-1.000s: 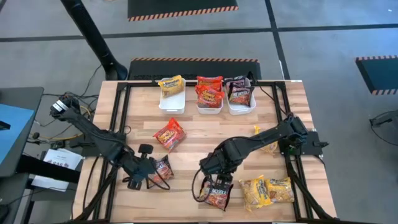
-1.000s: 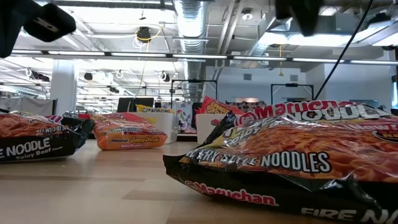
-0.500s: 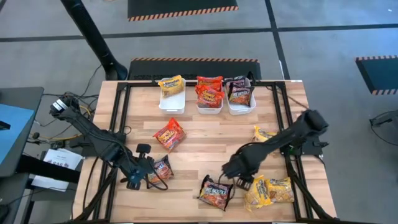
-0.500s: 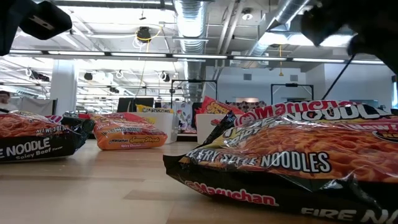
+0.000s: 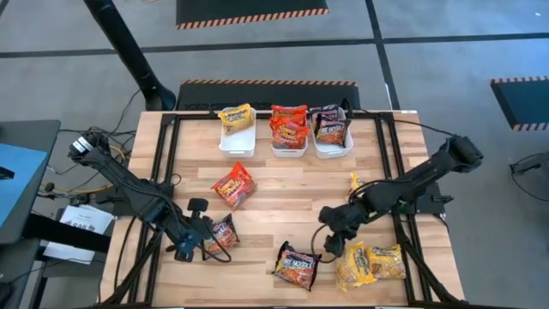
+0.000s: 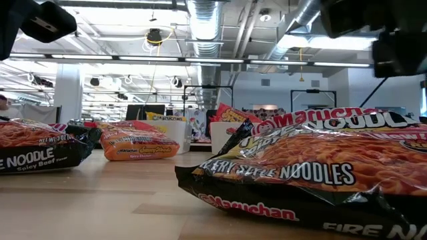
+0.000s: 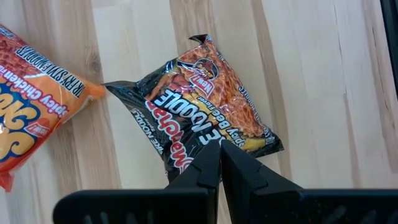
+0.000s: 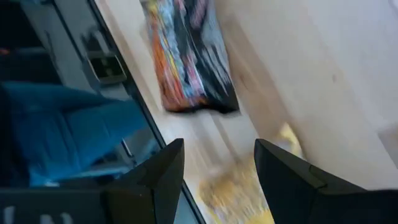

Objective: Sort Maruchan noodles
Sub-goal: Put the black noodle pack into the right white bin

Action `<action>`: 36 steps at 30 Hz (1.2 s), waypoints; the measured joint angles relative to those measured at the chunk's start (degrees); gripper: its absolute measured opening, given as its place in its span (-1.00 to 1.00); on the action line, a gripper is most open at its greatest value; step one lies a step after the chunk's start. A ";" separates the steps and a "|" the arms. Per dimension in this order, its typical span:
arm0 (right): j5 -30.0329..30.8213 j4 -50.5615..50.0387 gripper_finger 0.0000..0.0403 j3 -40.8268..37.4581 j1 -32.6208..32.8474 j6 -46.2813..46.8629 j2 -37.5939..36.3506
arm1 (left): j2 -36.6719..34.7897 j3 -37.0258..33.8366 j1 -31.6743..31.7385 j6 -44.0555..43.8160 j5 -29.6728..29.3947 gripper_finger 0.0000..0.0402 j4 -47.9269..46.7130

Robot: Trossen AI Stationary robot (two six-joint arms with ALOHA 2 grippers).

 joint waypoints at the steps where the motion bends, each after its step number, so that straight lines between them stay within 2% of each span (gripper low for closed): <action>1: 0.03 1.35 0.09 0.00 -0.42 0.01 0.58 | 0.00 0.00 0.00 0.00 -0.02 -1.00 -0.02; 7: -0.89 5.54 0.09 0.34 -2.97 1.27 5.49 | 0.00 -0.02 0.00 -0.37 0.00 -1.00 -0.02; 14: -2.94 8.54 0.15 3.12 -3.71 -2.91 10.85 | 0.02 -0.02 0.00 -1.21 0.02 -1.00 0.00; 24: -3.18 8.15 0.19 8.07 -3.71 -8.17 19.21 | 0.02 -0.02 0.02 -1.33 0.02 -1.00 -0.01; 29: -6.98 8.75 0.19 10.64 -3.61 -10.57 22.86 | 0.02 -0.02 0.02 -1.31 0.02 -1.00 -0.02; 36: -7.70 8.67 0.19 13.06 -3.58 -10.78 27.05 | 0.02 -0.02 0.02 -1.31 0.03 -1.00 -0.02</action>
